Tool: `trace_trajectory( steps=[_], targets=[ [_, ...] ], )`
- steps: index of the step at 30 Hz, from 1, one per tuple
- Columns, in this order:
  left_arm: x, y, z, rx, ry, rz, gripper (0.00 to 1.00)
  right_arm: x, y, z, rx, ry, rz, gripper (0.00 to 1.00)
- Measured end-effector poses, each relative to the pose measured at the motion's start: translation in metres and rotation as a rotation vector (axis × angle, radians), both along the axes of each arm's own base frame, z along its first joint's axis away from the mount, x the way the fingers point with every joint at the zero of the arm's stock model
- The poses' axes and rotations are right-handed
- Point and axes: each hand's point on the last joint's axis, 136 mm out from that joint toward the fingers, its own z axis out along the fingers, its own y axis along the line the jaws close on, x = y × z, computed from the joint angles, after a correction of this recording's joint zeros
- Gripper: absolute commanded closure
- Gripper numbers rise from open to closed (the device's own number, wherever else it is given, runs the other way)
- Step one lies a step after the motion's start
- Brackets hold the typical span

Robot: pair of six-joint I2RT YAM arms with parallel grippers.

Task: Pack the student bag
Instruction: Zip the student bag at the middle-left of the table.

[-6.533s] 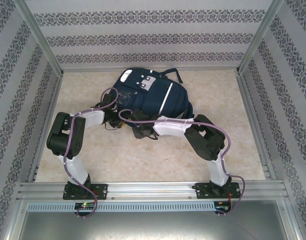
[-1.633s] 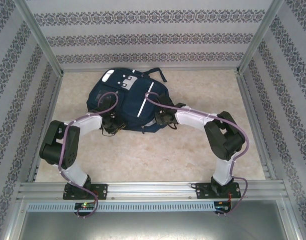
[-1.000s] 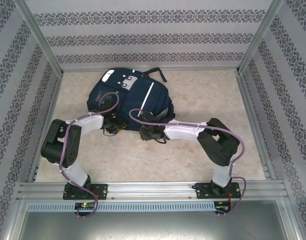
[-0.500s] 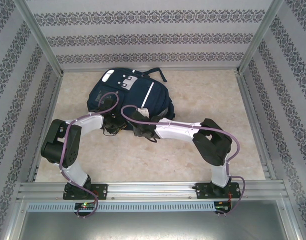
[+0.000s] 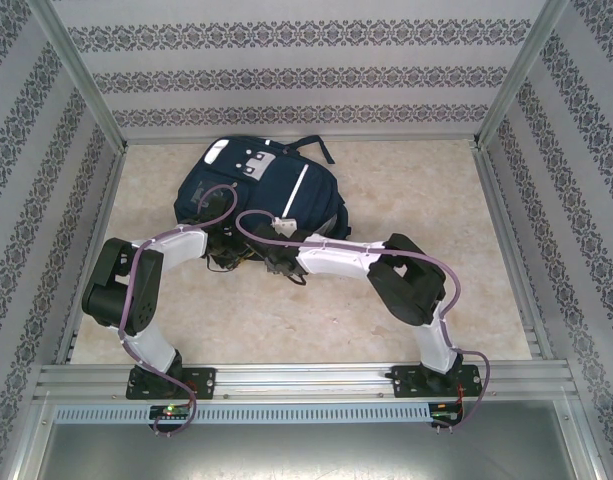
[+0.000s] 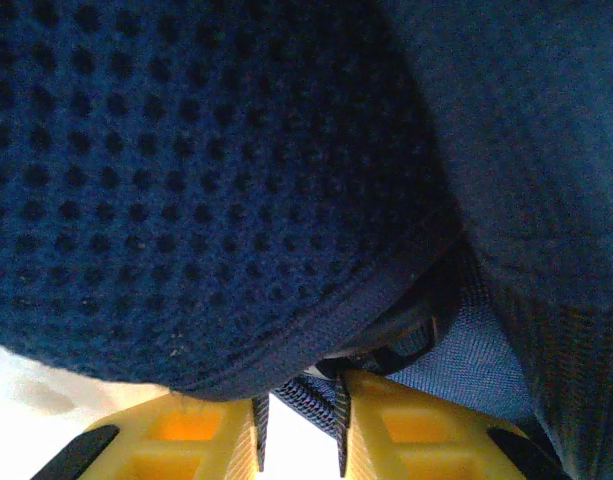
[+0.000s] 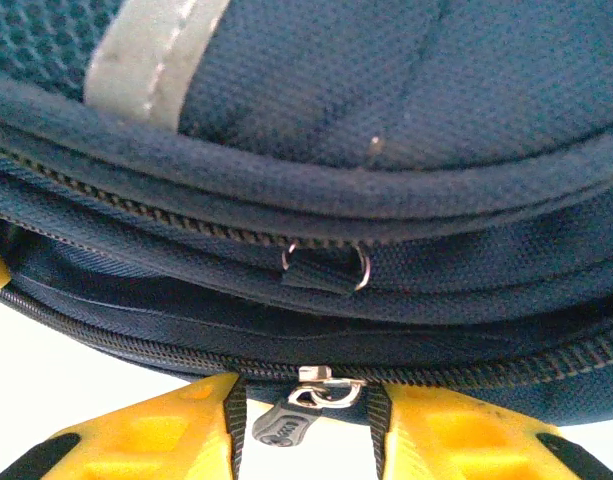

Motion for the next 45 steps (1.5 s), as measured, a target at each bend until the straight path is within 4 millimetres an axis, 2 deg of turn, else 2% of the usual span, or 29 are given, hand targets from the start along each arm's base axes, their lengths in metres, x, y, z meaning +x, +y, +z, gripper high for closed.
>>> trace_trajectory(
  steps=[5, 9, 14, 19, 22, 31, 37, 40, 41, 43, 45],
  targets=[
    [-0.001, -0.002, -0.001, -0.012, 0.006, -0.006, 0.74, 0.005, 0.004, 0.0, -0.009, 0.003, -0.022, 0.6],
    [-0.001, -0.003, -0.001, -0.015, 0.008, -0.007, 0.74, 0.006, 0.001, -0.008, -0.041, 0.01, -0.033, 0.62],
    [-0.001, -0.004, -0.002, -0.019, 0.01, -0.009, 0.73, 0.006, -0.003, -0.009, -0.062, 0.0, -0.035, 0.7],
    [-0.001, -0.005, -0.002, -0.03, 0.011, -0.013, 0.74, 0.002, -0.008, -0.012, -0.082, -0.012, -0.031, 0.71],
    [-0.001, -0.006, -0.002, -0.035, 0.012, -0.016, 0.74, 0.0, -0.013, -0.01, -0.084, -0.02, -0.032, 0.78],
    [0.0, -0.007, -0.002, -0.037, 0.012, -0.016, 0.74, -0.004, -0.02, -0.011, -0.1, -0.019, -0.03, 0.77],
    [0.0, -0.007, -0.002, -0.039, 0.013, -0.017, 0.74, -0.004, -0.02, -0.011, -0.11, -0.019, -0.012, 0.83],
    [0.0, -0.008, -0.001, -0.039, 0.012, -0.017, 0.74, -0.004, -0.02, -0.011, -0.115, -0.021, -0.001, 0.95],
    [0.0, -0.008, -0.001, -0.039, 0.013, -0.017, 0.75, -0.004, -0.019, -0.011, -0.115, -0.022, 0.003, 1.0],
    [0.001, -0.008, -0.001, -0.039, 0.013, -0.017, 0.8, -0.003, -0.019, -0.011, -0.121, -0.023, 0.014, 1.0],
    [0.001, -0.008, -0.001, -0.041, 0.013, -0.017, 0.93, -0.003, -0.019, -0.012, -0.124, -0.024, 0.019, 1.0]
  ],
)
